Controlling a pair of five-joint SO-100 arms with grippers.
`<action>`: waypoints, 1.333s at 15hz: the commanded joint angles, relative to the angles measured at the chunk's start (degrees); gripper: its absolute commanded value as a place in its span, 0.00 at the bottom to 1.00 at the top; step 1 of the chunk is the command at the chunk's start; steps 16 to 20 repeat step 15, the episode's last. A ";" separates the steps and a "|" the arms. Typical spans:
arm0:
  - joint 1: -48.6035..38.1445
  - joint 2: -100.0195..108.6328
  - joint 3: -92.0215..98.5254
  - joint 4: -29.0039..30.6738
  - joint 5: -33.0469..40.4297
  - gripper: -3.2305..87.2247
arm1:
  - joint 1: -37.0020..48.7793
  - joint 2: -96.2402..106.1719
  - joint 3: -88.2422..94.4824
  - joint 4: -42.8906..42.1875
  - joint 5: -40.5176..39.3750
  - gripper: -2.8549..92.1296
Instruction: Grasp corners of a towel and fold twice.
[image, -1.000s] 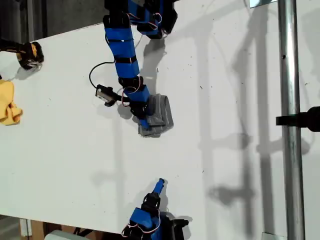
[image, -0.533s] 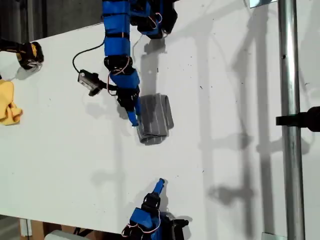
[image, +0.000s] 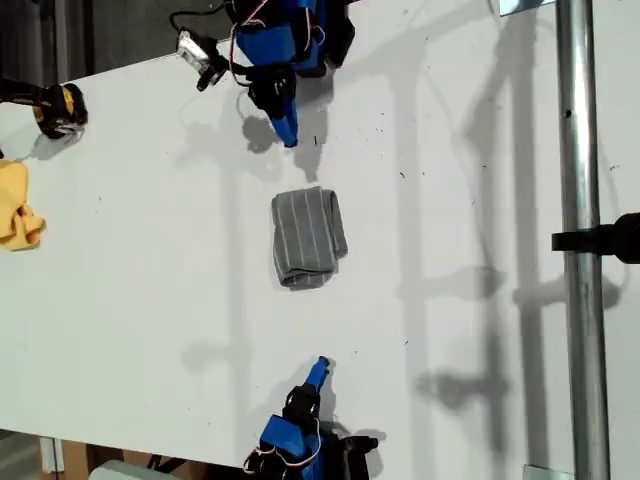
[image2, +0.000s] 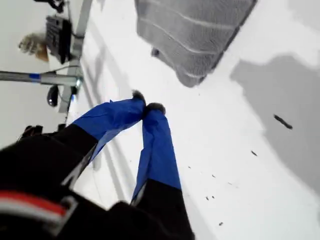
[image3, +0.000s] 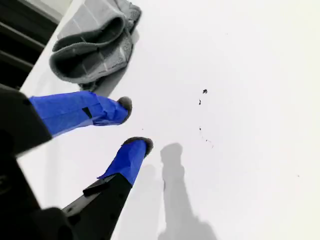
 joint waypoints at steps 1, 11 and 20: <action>-1.14 0.44 0.70 2.20 -3.69 0.15 | -0.62 2.55 4.22 7.38 4.22 0.06; 0.09 0.44 0.79 2.64 21.45 0.15 | -4.13 2.37 7.29 11.69 -9.93 0.06; 0.09 0.44 0.79 2.64 21.45 0.15 | -4.13 2.37 7.29 11.69 -9.84 0.06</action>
